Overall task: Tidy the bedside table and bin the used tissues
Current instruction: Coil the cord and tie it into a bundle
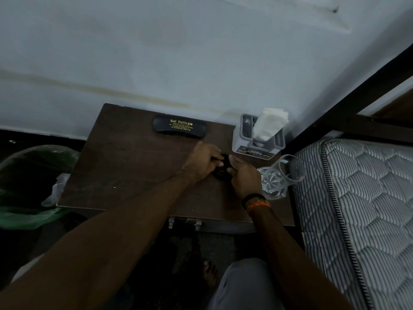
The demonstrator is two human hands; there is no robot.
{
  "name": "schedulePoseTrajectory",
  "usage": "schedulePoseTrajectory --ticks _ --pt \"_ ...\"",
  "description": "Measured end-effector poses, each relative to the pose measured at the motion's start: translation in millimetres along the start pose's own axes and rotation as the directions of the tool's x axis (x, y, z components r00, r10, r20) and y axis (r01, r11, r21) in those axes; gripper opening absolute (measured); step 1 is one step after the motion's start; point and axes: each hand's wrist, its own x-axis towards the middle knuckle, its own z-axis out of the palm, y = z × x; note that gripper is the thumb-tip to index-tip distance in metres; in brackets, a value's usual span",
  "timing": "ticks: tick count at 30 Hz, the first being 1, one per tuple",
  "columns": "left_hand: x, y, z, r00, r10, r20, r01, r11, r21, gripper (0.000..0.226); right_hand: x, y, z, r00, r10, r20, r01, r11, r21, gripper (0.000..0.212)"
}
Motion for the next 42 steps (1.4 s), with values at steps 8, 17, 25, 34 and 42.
schedulePoseTrajectory --ticks 8,17,25,34,42 --pt "-11.7 -9.5 -8.7 0.987 0.065 0.149 -0.068 0.998 0.018 0.054 -4.7 -1.6 0.6 0.995 0.026 0.091 -0.029 0.999 0.035 0.057" --pt "-1.9 1.9 -10.8 0.973 0.117 0.199 -0.133 0.989 0.069 0.058 -6.2 -5.6 2.3 0.996 0.075 0.049 -0.079 0.991 0.104 0.056" --pt "-1.5 1.8 -18.8 0.977 0.139 0.16 -0.139 0.99 -0.012 0.056 -4.5 -9.4 0.9 0.993 0.106 -0.058 -0.1 0.99 0.101 0.048" --pt "-3.7 -7.0 -21.5 0.982 0.045 0.183 -0.041 0.999 -0.031 0.054 -8.5 -7.8 2.6 0.993 0.117 0.02 -0.117 0.993 0.03 0.049" --pt "0.5 -4.3 -28.2 0.982 0.024 0.188 -0.008 0.997 -0.083 0.057 -5.6 -7.8 -0.6 0.994 0.093 -0.059 -0.094 0.996 -0.005 0.062"
